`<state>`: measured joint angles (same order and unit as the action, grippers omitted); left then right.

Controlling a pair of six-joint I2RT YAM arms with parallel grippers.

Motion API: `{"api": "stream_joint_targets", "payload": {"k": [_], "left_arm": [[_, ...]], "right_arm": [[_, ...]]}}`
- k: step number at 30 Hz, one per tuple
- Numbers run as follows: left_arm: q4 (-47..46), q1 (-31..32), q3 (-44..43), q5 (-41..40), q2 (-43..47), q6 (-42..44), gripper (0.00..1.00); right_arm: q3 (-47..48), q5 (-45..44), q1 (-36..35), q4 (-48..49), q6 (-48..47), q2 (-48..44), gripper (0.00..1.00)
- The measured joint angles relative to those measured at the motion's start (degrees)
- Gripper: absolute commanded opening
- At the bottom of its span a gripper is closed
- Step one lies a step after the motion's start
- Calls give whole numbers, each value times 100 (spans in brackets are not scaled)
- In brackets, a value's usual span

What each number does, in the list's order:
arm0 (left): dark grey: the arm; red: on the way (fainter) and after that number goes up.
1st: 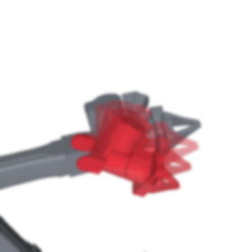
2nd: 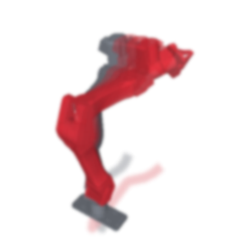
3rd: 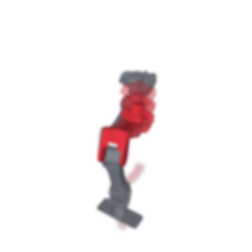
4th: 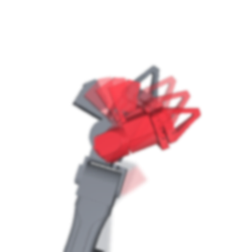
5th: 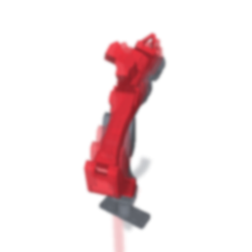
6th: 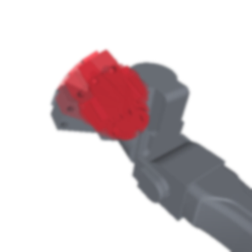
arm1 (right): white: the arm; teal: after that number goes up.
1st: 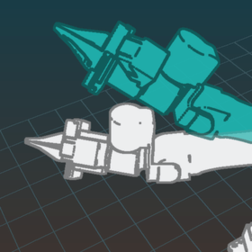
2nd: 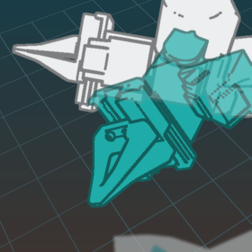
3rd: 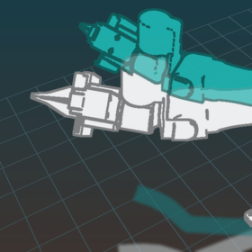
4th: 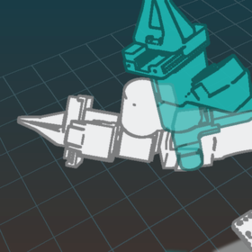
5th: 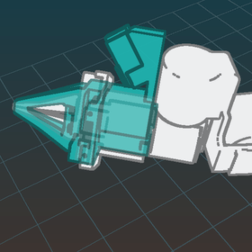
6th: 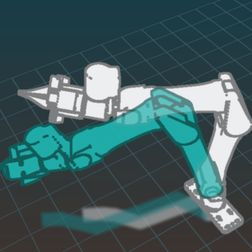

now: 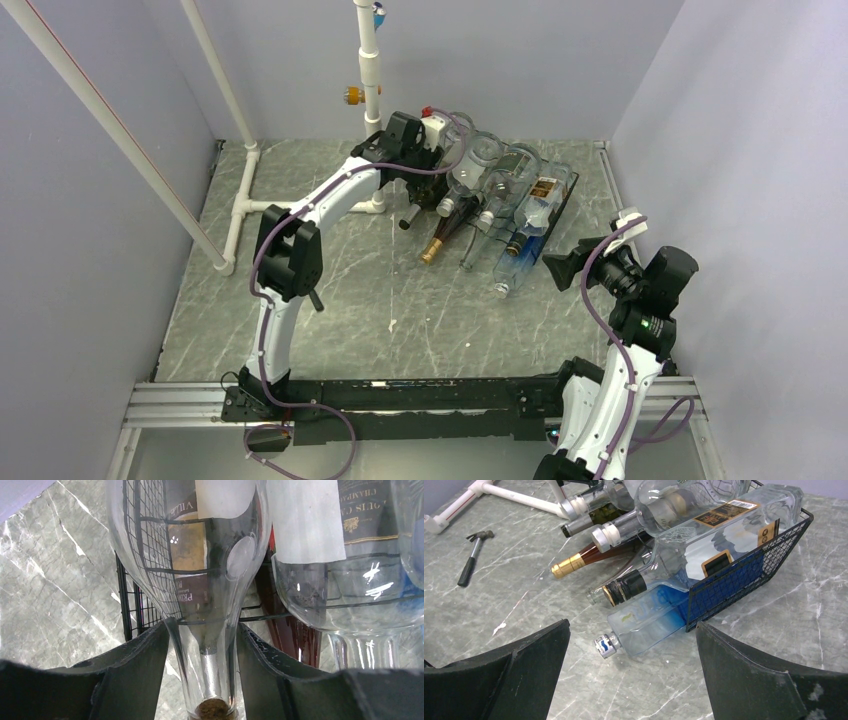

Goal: Take the wine bottle off the wine rack
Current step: Pick up the wine bottle from the wine rack.

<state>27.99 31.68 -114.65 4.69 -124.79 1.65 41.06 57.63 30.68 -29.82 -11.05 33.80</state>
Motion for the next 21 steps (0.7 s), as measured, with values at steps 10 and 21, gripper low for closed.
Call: {"api": "stream_joint_targets", "payload": {"k": [10,21], "left_arm": [[-79,0,0,-4,-94,-83,54],[-107,0,0,-24,-133,-133,32]], "right_arm": [[0,0,0,0,15,0,99],[0,0,4,0,15,0,99]]}}
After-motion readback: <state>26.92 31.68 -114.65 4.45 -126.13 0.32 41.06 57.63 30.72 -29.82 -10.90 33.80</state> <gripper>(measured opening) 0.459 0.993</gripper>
